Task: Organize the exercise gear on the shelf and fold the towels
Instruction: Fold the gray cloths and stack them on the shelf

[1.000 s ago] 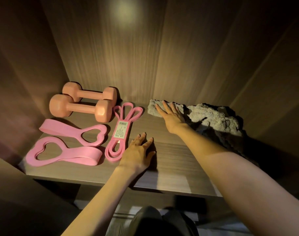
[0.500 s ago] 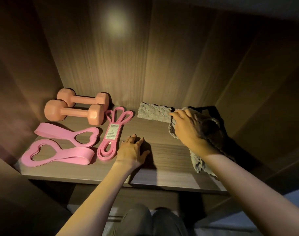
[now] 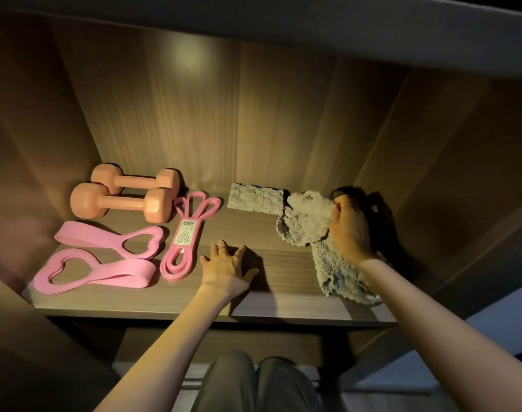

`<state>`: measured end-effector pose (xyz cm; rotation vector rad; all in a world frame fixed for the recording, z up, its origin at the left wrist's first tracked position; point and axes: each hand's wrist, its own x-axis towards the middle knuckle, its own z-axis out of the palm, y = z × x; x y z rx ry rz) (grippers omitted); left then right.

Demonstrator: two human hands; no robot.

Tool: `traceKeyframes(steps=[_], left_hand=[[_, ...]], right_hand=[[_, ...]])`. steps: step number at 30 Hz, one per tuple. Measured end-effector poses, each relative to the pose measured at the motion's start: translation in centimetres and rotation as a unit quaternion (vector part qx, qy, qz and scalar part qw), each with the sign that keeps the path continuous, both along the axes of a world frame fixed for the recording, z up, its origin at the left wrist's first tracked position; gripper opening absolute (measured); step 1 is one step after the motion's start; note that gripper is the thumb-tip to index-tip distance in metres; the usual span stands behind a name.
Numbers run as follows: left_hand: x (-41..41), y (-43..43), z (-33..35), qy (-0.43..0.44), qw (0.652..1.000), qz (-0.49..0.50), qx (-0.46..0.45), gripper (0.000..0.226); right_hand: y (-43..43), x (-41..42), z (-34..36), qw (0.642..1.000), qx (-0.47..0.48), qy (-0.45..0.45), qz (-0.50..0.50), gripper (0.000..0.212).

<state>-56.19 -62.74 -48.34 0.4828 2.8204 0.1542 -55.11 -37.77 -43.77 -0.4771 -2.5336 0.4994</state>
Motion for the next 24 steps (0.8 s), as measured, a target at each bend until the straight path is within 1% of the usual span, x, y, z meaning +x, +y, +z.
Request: traceKeyframes(steps=[2,3,5,7,10,13,14,15,17,18,19,20,22,24], left_hand=[[0.1,-0.2,0.6,-0.031,0.999,-0.007,0.009,0.074],[0.2,-0.1,1.0,-0.047,0.998,-0.005,0.029,0.076],[0.1,0.4,2.0,-0.061,0.993,0.004,0.096,0.082],[0.4,1.6,3.1,-0.066,0.981,0.005,0.181,0.086],[1.3,3.9,5.2,-0.052,0.951,-0.022,0.304,0.096],[3.1,6.0,7.2,-0.048,0.895,-0.065,0.44,0.108],[3.7,6.6,7.7,-0.047,0.879,-0.073,0.469,0.11],[4.1,7.2,8.1,-0.039,0.875,-0.074,0.477,0.108],[4.8,7.8,8.7,-0.006,0.889,-0.076,0.452,0.097],[5.1,7.9,8.9,0.006,0.891,-0.079,0.448,0.087],[5.3,7.7,9.1,0.012,0.885,-0.079,0.459,0.075],[5.6,7.5,9.4,0.015,0.873,-0.073,0.482,0.062],[6.2,6.7,9.9,0.026,0.847,-0.057,0.528,0.03],[7.0,5.6,10.7,0.029,0.823,-0.049,0.565,0.009]], right_hand=[[0.0,1.1,1.7,0.997,-0.034,0.062,0.021,0.018],[-0.2,1.7,2.4,0.995,-0.043,0.08,0.034,0.017],[-0.6,2.9,3.9,0.991,-0.065,0.097,0.058,0.017],[-0.9,4.1,5.6,0.986,-0.101,0.102,0.084,0.022],[-1.2,6.2,7.9,0.977,-0.113,0.123,0.133,0.027],[-1.4,8.5,9.0,0.964,-0.155,0.135,0.167,0.028],[-1.5,9.2,9.1,0.96,-0.181,0.129,0.172,0.029],[-1.8,9.9,9.2,0.955,-0.204,0.121,0.179,0.028],[-2.2,11.1,9.2,0.946,-0.227,0.12,0.197,0.022],[-2.4,11.7,9.3,0.942,-0.23,0.131,0.204,0.023],[-2.6,12.3,9.4,0.938,-0.231,0.145,0.213,0.024],[-2.8,12.9,9.6,0.935,-0.228,0.155,0.221,0.024],[-3.1,13.7,9.9,0.934,-0.216,0.162,0.232,0.015],[-3.3,14.2,10.2,0.933,-0.217,0.163,0.234,0.011]])
